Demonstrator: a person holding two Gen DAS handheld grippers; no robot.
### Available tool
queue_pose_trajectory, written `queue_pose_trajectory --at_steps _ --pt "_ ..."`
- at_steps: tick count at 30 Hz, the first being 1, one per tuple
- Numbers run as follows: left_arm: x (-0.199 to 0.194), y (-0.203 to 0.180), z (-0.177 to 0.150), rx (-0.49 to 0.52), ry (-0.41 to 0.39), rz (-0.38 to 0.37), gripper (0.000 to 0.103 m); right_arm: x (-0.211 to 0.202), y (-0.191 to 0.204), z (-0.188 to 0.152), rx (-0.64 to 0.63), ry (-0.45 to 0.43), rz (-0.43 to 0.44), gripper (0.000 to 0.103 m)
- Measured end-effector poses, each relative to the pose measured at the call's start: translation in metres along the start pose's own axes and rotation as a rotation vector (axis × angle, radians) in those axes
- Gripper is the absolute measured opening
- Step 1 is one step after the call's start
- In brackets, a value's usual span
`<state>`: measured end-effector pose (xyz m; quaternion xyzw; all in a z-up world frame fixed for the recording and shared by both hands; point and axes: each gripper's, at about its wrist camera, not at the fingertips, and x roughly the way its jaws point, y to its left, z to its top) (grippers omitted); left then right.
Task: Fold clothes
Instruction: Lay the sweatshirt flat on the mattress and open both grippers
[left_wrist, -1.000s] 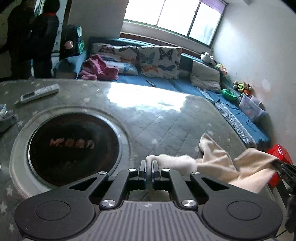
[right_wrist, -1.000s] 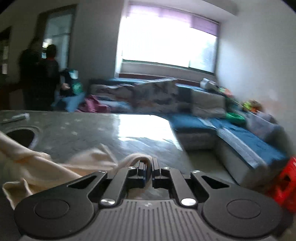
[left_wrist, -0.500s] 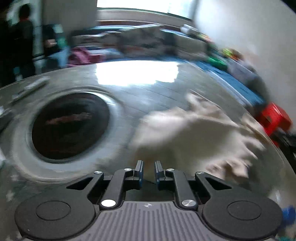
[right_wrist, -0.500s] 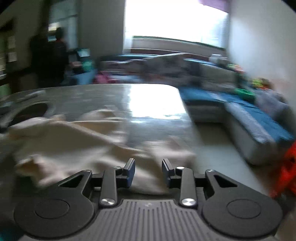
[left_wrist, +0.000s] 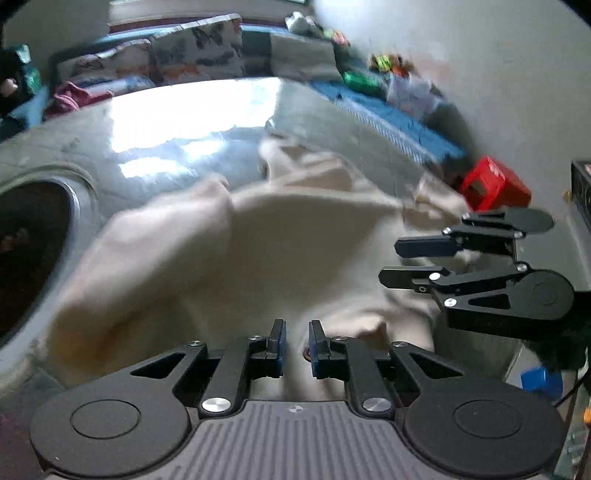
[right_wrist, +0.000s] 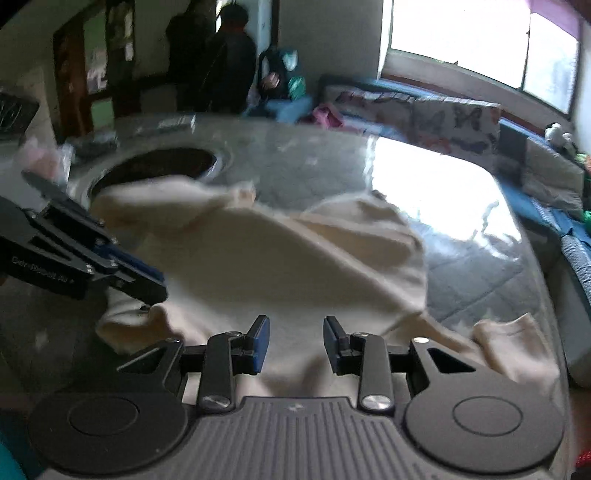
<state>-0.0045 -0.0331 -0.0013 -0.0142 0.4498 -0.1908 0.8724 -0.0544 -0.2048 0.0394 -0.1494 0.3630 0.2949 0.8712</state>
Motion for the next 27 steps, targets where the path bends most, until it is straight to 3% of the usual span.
queue_pose_trajectory --at_steps 8,14,16,19,23,27 --pt "-0.007 -0.011 -0.014 0.060 0.040 -0.070 0.016 -0.019 0.011 -0.020 -0.030 0.078 0.047 0.032" --pt "-0.013 -0.018 -0.028 0.081 0.080 -0.158 0.022 -0.042 0.015 -0.028 -0.054 0.171 0.117 0.033" --pt "-0.016 -0.019 -0.028 0.081 0.087 -0.172 0.029 -0.049 0.016 -0.027 -0.067 0.192 0.137 0.033" --pt "-0.023 -0.018 -0.024 0.085 0.076 -0.175 0.031 -0.056 0.009 -0.016 -0.054 0.174 0.147 0.037" --pt "-0.043 -0.008 -0.008 0.073 -0.021 -0.118 0.035 -0.060 0.000 0.006 -0.039 0.088 0.122 0.039" --pt "-0.053 0.015 0.015 -0.006 -0.142 0.038 0.048 -0.053 -0.007 0.019 -0.023 0.035 0.106 0.042"
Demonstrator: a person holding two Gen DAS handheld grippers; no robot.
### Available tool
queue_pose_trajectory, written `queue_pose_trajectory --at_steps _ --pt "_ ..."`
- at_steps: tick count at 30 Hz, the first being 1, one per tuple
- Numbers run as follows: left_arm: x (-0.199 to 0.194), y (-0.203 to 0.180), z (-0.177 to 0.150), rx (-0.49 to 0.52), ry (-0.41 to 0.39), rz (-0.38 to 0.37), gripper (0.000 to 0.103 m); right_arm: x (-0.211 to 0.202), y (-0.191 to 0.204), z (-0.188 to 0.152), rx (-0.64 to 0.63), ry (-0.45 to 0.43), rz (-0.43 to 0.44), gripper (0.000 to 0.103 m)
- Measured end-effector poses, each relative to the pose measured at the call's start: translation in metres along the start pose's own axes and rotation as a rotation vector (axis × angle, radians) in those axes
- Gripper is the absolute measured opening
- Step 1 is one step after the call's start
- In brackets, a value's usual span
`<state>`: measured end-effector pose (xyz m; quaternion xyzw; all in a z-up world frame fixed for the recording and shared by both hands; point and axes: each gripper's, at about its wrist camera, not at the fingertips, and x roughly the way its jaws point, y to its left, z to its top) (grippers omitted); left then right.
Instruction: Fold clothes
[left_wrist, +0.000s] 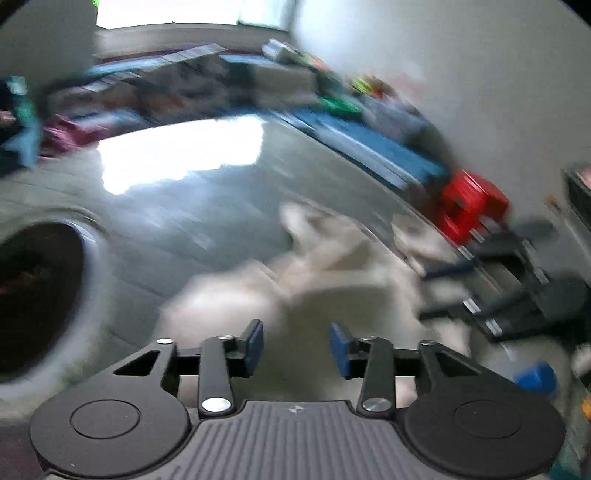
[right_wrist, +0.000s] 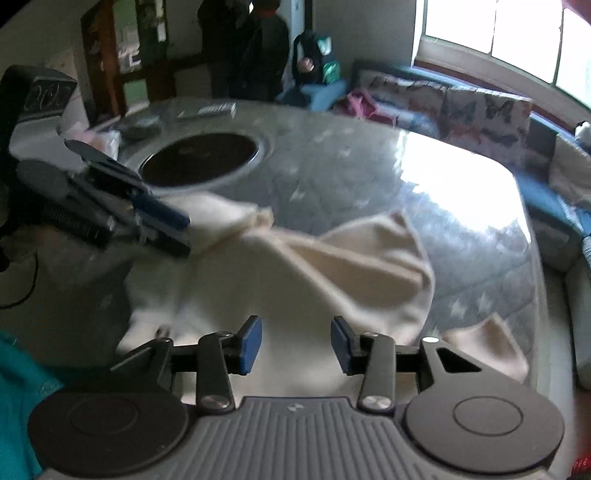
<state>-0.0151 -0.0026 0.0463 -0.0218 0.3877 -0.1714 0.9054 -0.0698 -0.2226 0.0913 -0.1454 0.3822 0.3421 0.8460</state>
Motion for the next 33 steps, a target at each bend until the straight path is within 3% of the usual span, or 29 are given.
queue_pose_trajectory --at_steps 4,9,13,17,18,21,24,26,28,30,33 --pt "0.013 0.024 0.011 -0.082 0.004 0.153 0.059 0.009 -0.004 0.009 0.007 -0.032 -0.008 0.042" --pt "0.030 0.045 0.004 -0.154 0.104 0.140 0.056 0.023 -0.002 0.011 0.001 -0.035 -0.004 0.044" --pt "0.023 0.050 -0.002 -0.179 0.116 0.097 0.028 0.031 -0.001 0.010 -0.004 -0.019 -0.001 0.048" --pt "0.010 0.053 -0.003 -0.207 0.082 0.088 0.014 0.043 0.005 0.002 -0.024 0.022 -0.005 0.049" --pt "0.005 0.054 -0.002 -0.212 0.068 0.088 0.005 0.047 0.006 -0.001 -0.026 0.036 -0.004 0.049" --pt "-0.008 0.057 -0.002 -0.212 0.024 0.094 0.003 0.057 0.009 -0.010 -0.042 0.071 -0.022 0.050" --pt "-0.011 0.060 -0.004 -0.220 0.024 0.069 0.005 0.058 0.009 -0.013 -0.033 0.063 -0.021 0.054" --pt "-0.010 0.060 -0.004 -0.236 0.029 0.077 0.014 0.058 0.009 -0.013 -0.030 0.064 -0.021 0.056" --pt "-0.005 0.058 -0.002 -0.229 0.032 0.083 0.030 0.058 0.010 -0.012 -0.036 0.065 -0.023 0.056" --pt "0.002 0.057 -0.001 -0.226 0.046 0.073 0.037 0.058 0.011 -0.012 -0.043 0.065 -0.025 0.056" --pt "0.011 0.054 -0.002 -0.211 0.075 0.061 0.033 0.058 0.010 -0.012 -0.038 0.063 -0.023 0.057"
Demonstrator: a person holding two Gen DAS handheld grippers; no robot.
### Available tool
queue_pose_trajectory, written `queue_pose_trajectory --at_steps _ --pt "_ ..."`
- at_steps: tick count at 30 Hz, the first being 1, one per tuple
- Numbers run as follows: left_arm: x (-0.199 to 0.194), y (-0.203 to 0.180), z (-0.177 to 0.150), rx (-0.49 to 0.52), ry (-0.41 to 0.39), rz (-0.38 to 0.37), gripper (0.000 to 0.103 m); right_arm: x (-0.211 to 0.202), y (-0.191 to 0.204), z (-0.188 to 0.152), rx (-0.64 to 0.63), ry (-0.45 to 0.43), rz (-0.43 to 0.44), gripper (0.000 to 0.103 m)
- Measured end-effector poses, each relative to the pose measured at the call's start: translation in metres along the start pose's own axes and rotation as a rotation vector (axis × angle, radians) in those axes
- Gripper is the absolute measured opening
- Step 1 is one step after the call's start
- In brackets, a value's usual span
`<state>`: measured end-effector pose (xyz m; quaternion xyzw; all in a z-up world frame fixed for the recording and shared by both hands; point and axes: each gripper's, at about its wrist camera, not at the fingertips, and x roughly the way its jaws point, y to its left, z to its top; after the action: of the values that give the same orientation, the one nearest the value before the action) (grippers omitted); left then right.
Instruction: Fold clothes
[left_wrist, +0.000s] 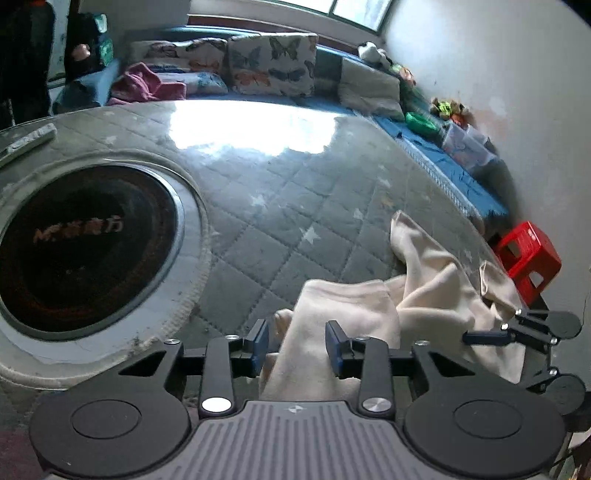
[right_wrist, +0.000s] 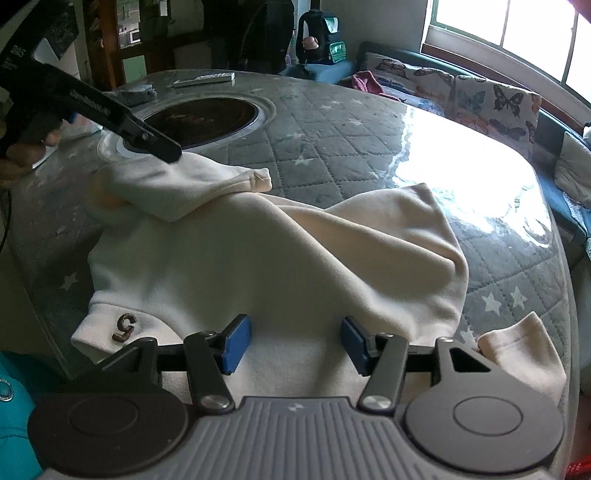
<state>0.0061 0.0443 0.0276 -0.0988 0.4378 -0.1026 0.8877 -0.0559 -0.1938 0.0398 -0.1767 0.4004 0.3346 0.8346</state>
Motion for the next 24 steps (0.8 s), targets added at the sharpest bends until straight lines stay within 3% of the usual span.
queue_pose_trajectory --at_steps 1,4,12,16,19,21,24 --pt "0.002 -0.001 -0.001 0.004 0.007 -0.002 0.021 0.000 0.000 0.000 0.002 -0.001 0.001 0.057" --pt "-0.002 -0.001 -0.004 -0.001 -0.002 0.007 0.004 0.000 -0.001 -0.001 0.007 -0.002 0.002 0.057" --pt "-0.047 0.017 -0.012 -0.100 -0.149 0.127 0.002 0.002 -0.001 -0.001 0.008 -0.002 -0.001 0.059" --pt "-0.077 0.039 -0.024 -0.204 -0.225 0.289 0.002 0.002 -0.003 -0.001 0.015 -0.006 -0.001 0.062" --pt "-0.090 0.054 -0.040 -0.278 -0.206 0.391 0.004 0.003 -0.002 -0.001 0.010 -0.005 -0.001 0.062" --pt "-0.090 0.061 -0.049 -0.308 -0.152 0.438 0.007 0.003 -0.002 0.000 0.008 -0.003 0.000 0.062" --pt "-0.086 0.066 -0.054 -0.316 -0.101 0.474 0.017 0.003 -0.003 0.002 0.005 -0.001 0.006 0.062"
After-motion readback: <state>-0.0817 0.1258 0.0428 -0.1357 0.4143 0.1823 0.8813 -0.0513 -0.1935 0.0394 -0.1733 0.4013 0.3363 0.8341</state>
